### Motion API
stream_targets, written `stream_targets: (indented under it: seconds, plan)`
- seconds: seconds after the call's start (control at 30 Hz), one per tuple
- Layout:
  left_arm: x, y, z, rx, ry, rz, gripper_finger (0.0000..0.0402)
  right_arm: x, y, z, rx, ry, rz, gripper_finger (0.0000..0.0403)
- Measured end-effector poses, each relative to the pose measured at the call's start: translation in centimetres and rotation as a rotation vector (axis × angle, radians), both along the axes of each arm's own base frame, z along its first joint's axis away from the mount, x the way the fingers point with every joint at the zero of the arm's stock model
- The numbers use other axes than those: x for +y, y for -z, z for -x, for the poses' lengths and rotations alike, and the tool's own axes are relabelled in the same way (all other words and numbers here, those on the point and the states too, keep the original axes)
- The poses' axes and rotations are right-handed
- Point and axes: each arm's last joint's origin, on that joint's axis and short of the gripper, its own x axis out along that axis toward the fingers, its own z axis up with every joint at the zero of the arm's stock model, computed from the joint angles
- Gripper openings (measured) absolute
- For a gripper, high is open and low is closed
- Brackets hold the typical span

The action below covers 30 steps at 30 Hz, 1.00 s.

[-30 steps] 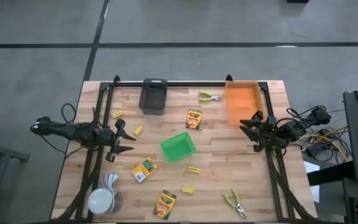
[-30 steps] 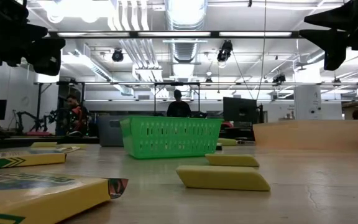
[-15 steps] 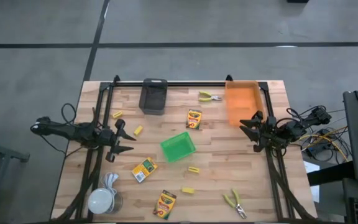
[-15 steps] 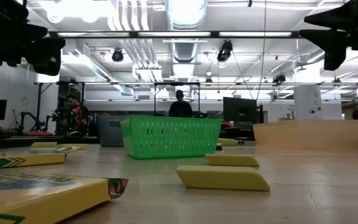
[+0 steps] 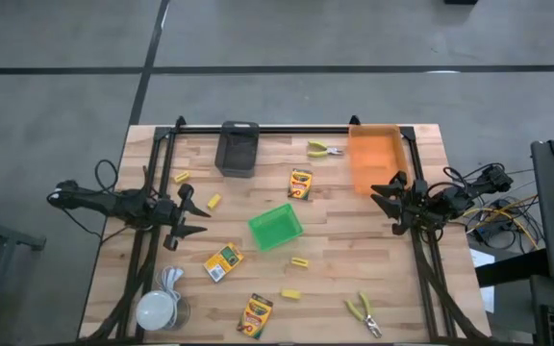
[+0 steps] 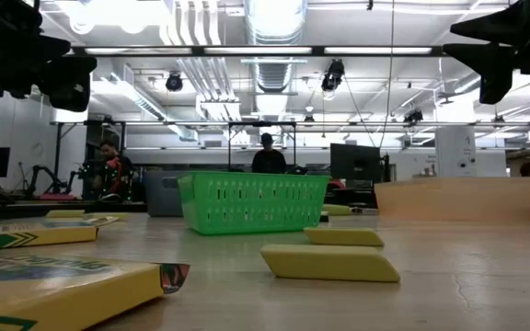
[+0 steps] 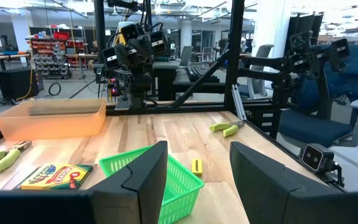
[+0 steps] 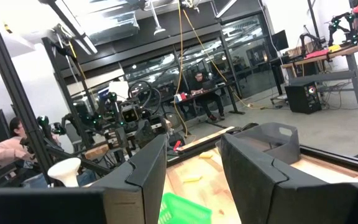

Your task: Pick & Place School Supplies

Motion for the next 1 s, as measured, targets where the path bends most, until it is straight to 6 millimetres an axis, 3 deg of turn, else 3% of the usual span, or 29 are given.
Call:
stream_targets:
  seconds: [0.67, 1.0]
  plan:
    - [0.1, -0.3, 0.1, 0.075, -0.02, 0.109, 0.0181, 0.0, 0.0, 0.0, 0.0, 0.0, 0.0, 0.0148]
    - [0.8, -6.4, 1.8, 0.201, -0.138, 0.199, 0.0182, 0.0, 0.0, 0.0, 0.0, 0.0, 0.0, 0.0148]
